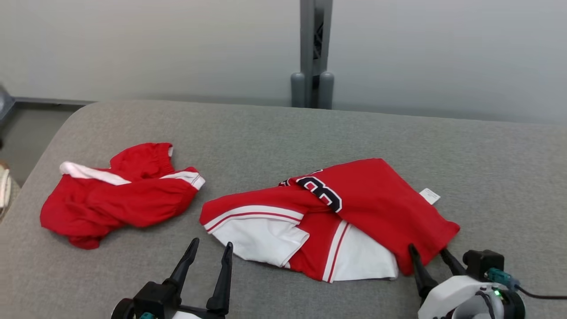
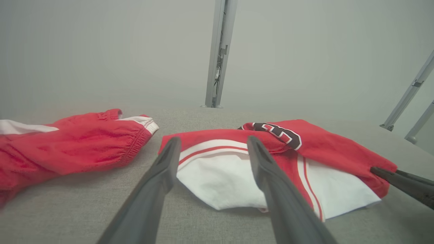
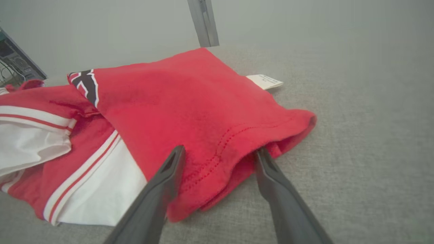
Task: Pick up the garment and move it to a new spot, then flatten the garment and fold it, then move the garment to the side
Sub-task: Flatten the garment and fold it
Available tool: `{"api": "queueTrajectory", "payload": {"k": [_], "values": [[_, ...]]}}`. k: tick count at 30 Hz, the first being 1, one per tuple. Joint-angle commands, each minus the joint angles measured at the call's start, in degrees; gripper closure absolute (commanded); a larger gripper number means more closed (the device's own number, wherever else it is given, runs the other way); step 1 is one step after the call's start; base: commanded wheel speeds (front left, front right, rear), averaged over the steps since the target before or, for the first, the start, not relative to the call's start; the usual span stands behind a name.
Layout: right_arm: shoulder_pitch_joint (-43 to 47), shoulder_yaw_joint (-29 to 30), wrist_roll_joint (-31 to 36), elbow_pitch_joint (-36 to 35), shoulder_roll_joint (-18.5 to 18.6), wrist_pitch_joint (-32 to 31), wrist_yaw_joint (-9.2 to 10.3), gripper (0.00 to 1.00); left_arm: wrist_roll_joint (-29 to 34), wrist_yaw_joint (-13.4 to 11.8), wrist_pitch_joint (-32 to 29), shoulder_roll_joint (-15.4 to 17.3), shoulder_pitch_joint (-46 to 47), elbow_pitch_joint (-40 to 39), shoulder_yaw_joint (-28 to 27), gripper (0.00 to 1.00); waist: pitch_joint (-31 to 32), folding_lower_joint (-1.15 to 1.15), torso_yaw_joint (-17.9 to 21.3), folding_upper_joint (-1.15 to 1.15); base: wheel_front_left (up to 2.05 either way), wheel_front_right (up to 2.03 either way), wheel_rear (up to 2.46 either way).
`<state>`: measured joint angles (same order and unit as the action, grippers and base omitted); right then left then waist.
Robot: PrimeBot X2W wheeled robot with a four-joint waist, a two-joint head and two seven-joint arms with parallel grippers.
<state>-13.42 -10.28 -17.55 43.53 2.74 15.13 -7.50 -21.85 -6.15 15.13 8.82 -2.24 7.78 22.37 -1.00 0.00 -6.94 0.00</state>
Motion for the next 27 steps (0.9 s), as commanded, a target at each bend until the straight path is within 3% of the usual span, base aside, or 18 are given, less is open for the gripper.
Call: {"api": "queueTrajectory", "payload": {"k": [1, 5, 6, 7, 8, 9, 13, 19, 27], "values": [[-1.9, 1.3, -1.0, 3.2, 0.4, 0.0, 0.03, 0.00, 0.9, 0.8, 0.1, -0.3, 0.5, 0.4, -1.0, 0.00, -1.3, 0.00, -1.7, 0.00, 0.00, 0.00, 0.00], [-3.9, 1.2, -2.0, 6.4, 0.3, 0.0, 0.02, 0.00, 1.7, 1.7, 0.1, -1.0, 1.1, 0.8, -2.0, 0.00, -2.0, 0.00, -2.4, 0.00, 0.00, 0.00, 0.00], [-4.3, 0.8, -2.3, 7.3, 0.3, 0.0, 0.02, 0.12, 1.9, 2.2, 0.0, -1.2, 1.2, 0.9, -2.4, 0.00, -2.2, 0.00, -2.5, 0.00, 0.00, 0.00, 0.00], [-4.8, 0.5, -2.7, 8.0, 0.3, 0.0, 0.02, 0.57, 2.1, 2.4, 0.0, -1.3, 1.3, 1.0, -2.7, 0.00, -2.5, 0.00, -2.6, 0.00, 0.00, 0.00, 0.00], [-5.2, 0.2, -2.8, 8.7, 0.3, 0.0, 0.02, 0.90, 2.3, 2.7, 0.1, -1.5, 1.4, 1.1, -3.1, 0.00, -2.6, 0.00, -2.7, 0.00, 0.00, 0.00, 0.00], [-5.6, -0.1, -2.8, 9.3, 0.3, 0.0, 0.02, 1.00, 2.5, 2.9, 0.0, -1.6, 1.5, 1.2, -3.4, 0.00, -2.8, 0.00, -2.7, 0.00, 0.00, 0.00, 0.00], [-7.1, 2.0, -0.6, 8.5, 0.4, 0.0, 0.02, 1.00, 3.6, 3.9, 0.0, -2.2, 1.6, 1.2, -4.5, 0.00, -3.4, 0.00, -2.6, 0.00, 0.00, 0.00, 0.00], [-7.4, 9.2, 6.1, 0.5, 1.1, 0.0, 0.03, 1.00, 5.0, 5.2, 0.0, -3.2, 1.1, 1.6, -6.4, 0.00, -3.3, 0.00, -0.8, 0.00, 0.00, 0.00, 0.00], [-6.0, 17.1, 8.4, -8.3, 4.0, 0.0, 0.03, 1.00, 6.7, 6.6, 0.0, -3.9, 0.3, 1.8, -7.6, 0.00, -1.7, 0.00, 1.7, 0.00, 0.00, 0.00, 0.00]]}}
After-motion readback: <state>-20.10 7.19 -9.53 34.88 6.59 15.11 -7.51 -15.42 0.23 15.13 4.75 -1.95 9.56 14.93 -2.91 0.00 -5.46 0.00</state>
